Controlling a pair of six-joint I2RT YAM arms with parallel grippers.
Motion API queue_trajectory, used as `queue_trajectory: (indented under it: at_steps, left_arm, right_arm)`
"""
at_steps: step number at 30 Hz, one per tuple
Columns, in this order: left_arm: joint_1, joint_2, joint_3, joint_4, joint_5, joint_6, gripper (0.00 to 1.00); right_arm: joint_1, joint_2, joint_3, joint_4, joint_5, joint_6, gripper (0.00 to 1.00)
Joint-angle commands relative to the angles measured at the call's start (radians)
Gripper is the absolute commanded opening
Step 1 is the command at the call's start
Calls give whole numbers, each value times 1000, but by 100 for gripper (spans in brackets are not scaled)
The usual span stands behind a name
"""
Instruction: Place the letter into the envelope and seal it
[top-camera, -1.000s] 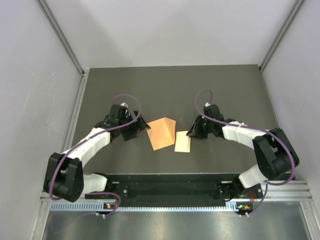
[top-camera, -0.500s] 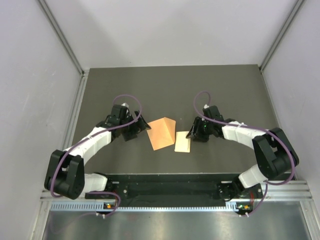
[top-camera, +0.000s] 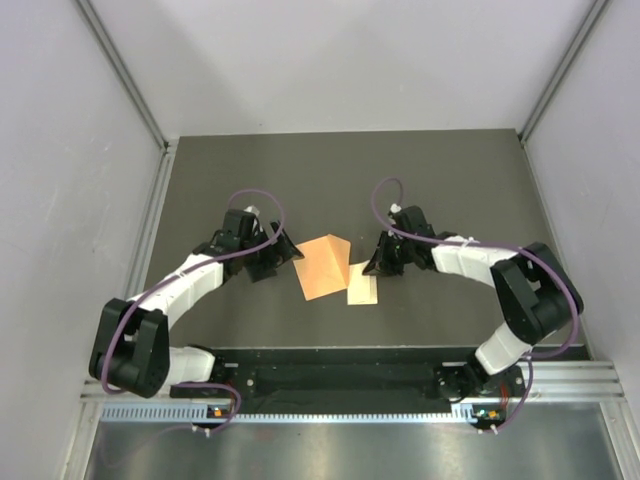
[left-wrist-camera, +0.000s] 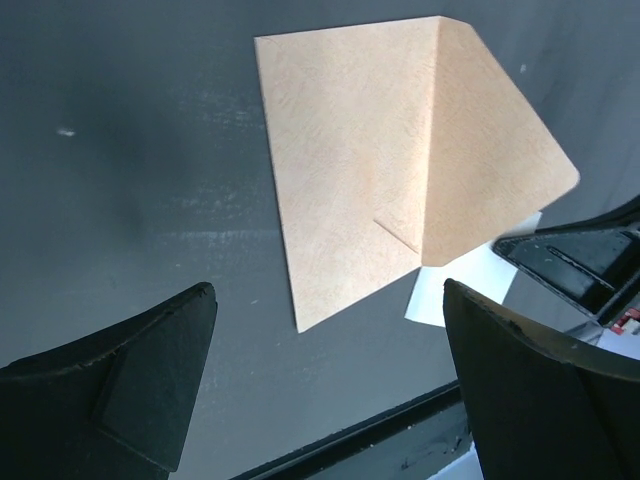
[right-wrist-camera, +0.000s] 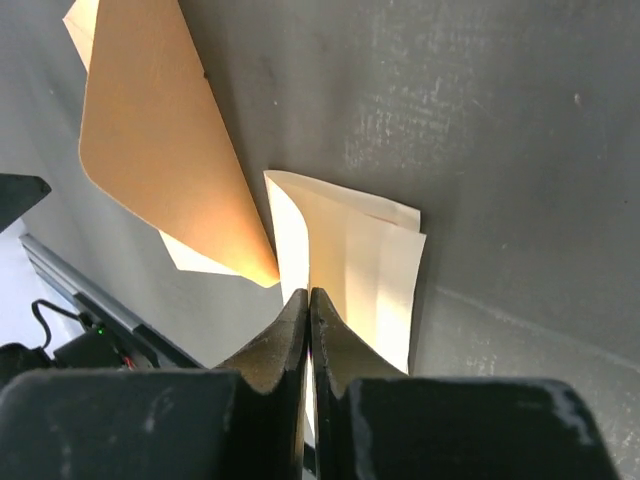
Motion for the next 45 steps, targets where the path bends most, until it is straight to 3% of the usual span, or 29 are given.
queue_trajectory:
  at_steps: [1,7,13,21,24,30,32,33,34,35,38,45]
  left_arm:
    - [-5,-37,-24,123,101,-3,99]
    - [-40,-52,-112,475,411,-81,99]
    - [-154,-31,-139,878,585,-199,99]
    - [-266,-31,-66,849,573,-111,97]
    - [-278,-28,-44,815,550,-80,87]
    - [-280,-45,-72,905,551,-138,21]
    - [-281,-49,-83,925,553,-160,1]
    - [-281,-55,-86,933,551,-166,0]
    - [-281,-60,-90,934,550,-169,0]
    - [-281,-65,-95,944,551,-170,0]
    - [-281,-94,-106,970,557,-177,0]
    - [-283,-131,-100,962,562,-175,0]
  right_arm:
    - [8,-106,10,26,15,-13,0]
    - [8,-384,-39,-92,54,-62,0]
    - [9,-530,-71,37,-152,-7,0]
    - [9,-559,-88,235,-299,92,0]
    - [11,-560,-77,255,-320,92,0]
    - [11,-571,-73,246,-334,83,0]
    - [9,-574,-68,227,-342,63,10]
    - [11,-582,-57,214,-346,48,25]
    - [11,-586,-50,189,-347,7,33]
    - [9,-594,-42,137,-342,-13,51]
    - [8,-632,-27,65,-258,-64,68]
    - [9,-654,-33,45,-250,-86,74]
